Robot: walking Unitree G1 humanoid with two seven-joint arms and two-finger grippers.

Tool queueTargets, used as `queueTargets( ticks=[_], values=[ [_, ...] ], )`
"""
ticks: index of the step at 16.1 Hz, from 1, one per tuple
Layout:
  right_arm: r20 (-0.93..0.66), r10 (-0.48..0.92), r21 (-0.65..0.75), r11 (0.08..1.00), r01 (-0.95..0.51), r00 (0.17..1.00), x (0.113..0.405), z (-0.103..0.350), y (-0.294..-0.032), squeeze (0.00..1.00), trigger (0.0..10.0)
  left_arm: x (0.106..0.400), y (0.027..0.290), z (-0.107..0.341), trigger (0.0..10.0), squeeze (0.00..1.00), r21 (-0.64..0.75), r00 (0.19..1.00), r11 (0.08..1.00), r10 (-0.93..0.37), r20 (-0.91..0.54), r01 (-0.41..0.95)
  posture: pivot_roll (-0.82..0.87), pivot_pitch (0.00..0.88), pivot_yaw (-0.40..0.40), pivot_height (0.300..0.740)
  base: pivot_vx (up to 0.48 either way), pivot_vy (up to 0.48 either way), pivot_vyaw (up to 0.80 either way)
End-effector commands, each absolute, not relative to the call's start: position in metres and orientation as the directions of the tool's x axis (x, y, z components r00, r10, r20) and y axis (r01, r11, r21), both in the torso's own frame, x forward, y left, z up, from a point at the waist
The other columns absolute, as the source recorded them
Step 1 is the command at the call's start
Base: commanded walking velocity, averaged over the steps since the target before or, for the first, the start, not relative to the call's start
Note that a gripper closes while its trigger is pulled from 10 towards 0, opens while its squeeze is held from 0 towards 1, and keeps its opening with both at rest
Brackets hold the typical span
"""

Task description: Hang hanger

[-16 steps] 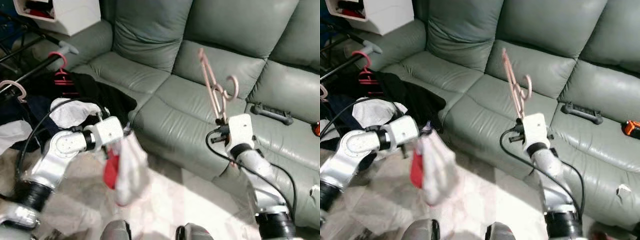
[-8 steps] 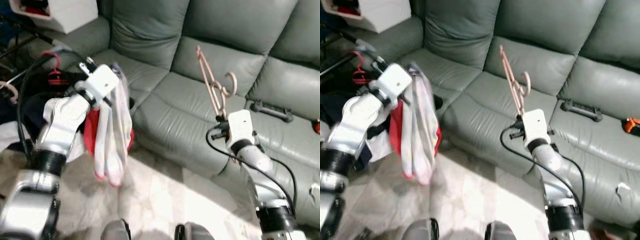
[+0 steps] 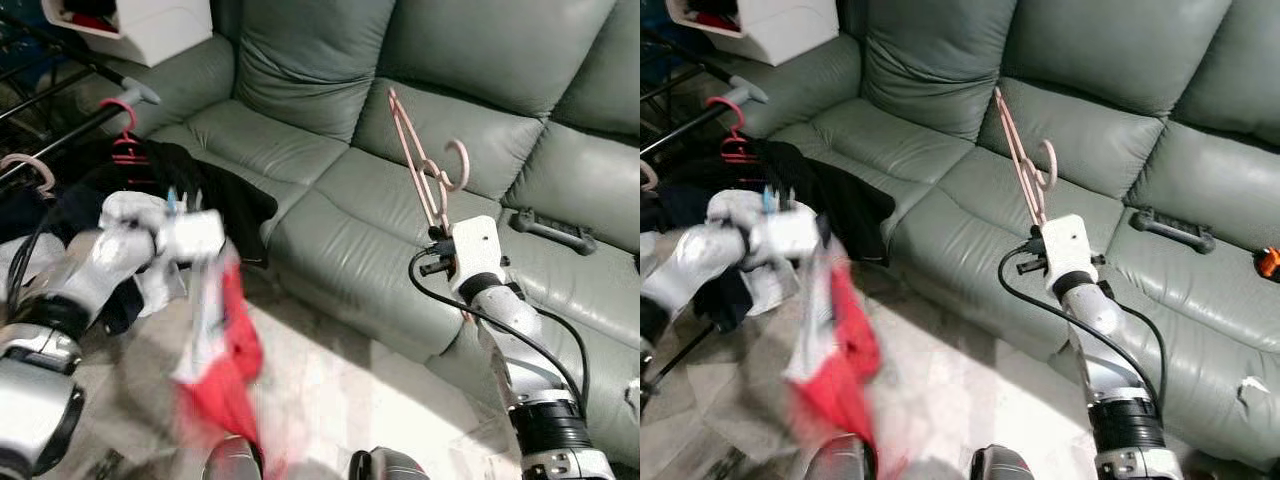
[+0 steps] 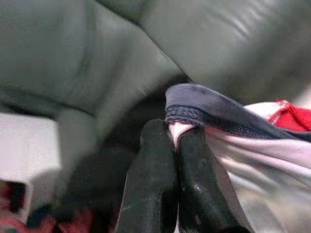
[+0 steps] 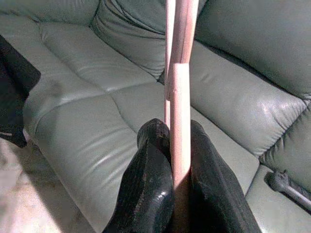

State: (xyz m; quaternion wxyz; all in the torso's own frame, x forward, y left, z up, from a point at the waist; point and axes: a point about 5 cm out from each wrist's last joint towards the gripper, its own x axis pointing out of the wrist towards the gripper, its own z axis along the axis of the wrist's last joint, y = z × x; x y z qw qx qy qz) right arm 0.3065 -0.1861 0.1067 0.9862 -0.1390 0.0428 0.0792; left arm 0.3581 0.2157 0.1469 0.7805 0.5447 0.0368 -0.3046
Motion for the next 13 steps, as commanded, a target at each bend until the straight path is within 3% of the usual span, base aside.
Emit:
queueTargets(
  ticks=[1, 2, 4, 8, 11, 13],
  values=[
    [-0.102, 0.162, -0.274, 0.944, -0.185, 0.981, 0.306, 0.107, -0.184, 0.00, 10.0, 0.359, 0.215, 0.155, 10.0, 0.00, 0.812, 0.831, 0.313, -0.446, -0.331, 0.492, -0.03, 0.080, -0.016, 0.740, 0.000, 0.000, 0.00],
    [-0.096, 0.185, -0.266, 0.942, -0.205, 0.978, 0.306, 0.109, -0.184, 0.00, 10.0, 0.360, 0.214, 0.160, 10.0, 0.00, 0.770, 0.820, 0.369, -0.468, -0.329, 0.520, -0.03, 0.079, -0.020, 0.740, 0.000, 0.000, 0.00],
    [-0.076, 0.260, -0.239, 0.933, -0.271, 0.963, 0.307, 0.114, -0.180, 0.00, 10.0, 0.364, 0.217, 0.157, 10.0, 0.00, 0.774, 0.823, 0.368, -0.464, -0.328, 0.515, -0.03, 0.074, -0.015, 0.740, 0.000, 0.000, 0.00],
    [-0.152, 0.536, -0.127, 0.823, -0.554, 0.830, 0.294, 0.114, -0.165, 0.00, 10.0, 0.372, 0.216, 0.175, 10.0, 0.00, 0.781, 0.865, 0.459, -0.460, -0.199, 0.423, -0.03, 0.071, -0.020, 0.740, 0.000, 0.000, 0.00],
    [-0.223, 0.607, -0.112, 0.762, -0.638, 0.763, 0.287, 0.109, -0.166, 0.00, 10.0, 0.373, 0.210, 0.185, 10.0, 0.00, 0.801, 0.866, 0.460, -0.480, -0.139, 0.383, -0.03, 0.071, -0.021, 0.740, 0.000, 0.000, 0.00],
    [-0.342, 0.638, -0.131, 0.694, -0.708, 0.689, 0.280, 0.100, -0.181, 0.00, 10.0, 0.372, 0.201, 0.196, 10.0, 0.00, 0.841, 0.831, 0.426, -0.553, -0.050, 0.335, -0.04, 0.072, -0.020, 0.740, 0.000, 0.000, 0.00]
  ],
)
